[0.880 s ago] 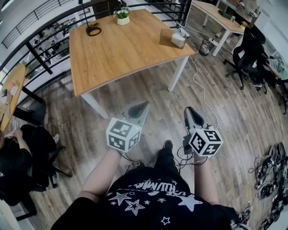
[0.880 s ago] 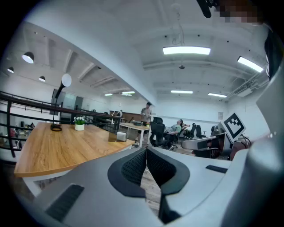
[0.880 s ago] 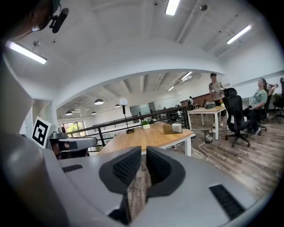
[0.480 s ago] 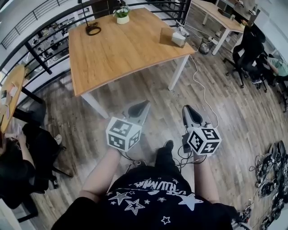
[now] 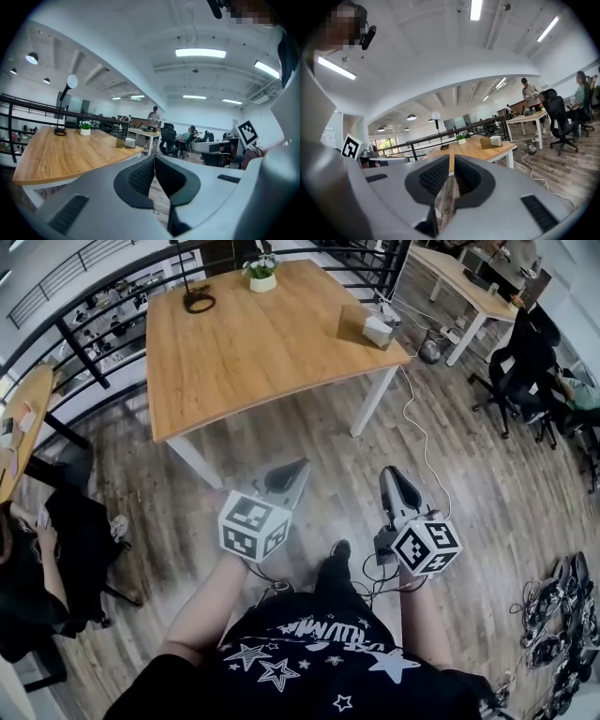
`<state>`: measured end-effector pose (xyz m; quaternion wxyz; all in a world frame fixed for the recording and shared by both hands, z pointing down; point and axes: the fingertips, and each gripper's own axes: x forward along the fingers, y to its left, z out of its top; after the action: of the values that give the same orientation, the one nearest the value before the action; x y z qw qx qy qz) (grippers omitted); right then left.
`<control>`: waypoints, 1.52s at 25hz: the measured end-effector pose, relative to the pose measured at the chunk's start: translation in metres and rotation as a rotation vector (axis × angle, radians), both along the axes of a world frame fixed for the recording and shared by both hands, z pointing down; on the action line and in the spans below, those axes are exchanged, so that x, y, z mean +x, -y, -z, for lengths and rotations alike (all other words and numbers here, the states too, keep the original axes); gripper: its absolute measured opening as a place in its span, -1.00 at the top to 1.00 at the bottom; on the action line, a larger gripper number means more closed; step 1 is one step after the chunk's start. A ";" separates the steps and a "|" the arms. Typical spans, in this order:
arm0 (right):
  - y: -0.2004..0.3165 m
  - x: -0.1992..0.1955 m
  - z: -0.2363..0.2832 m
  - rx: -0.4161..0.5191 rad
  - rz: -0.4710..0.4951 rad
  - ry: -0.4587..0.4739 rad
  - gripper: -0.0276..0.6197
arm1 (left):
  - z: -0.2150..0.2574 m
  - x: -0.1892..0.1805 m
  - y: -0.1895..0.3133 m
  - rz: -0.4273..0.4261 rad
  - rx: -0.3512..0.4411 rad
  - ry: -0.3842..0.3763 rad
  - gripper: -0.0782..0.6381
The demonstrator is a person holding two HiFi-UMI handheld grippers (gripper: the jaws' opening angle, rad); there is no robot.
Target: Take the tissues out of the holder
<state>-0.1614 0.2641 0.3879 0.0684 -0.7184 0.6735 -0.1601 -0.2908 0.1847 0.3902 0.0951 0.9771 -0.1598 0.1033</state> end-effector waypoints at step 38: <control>0.070 0.271 -0.024 0.016 0.068 0.013 0.79 | -0.001 0.248 0.064 0.128 0.043 0.040 0.74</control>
<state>0.1092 0.1943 0.4117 0.0731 -0.6936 0.6982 -0.1618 -0.0426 0.1203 0.3910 0.0772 0.9645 -0.2258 0.1130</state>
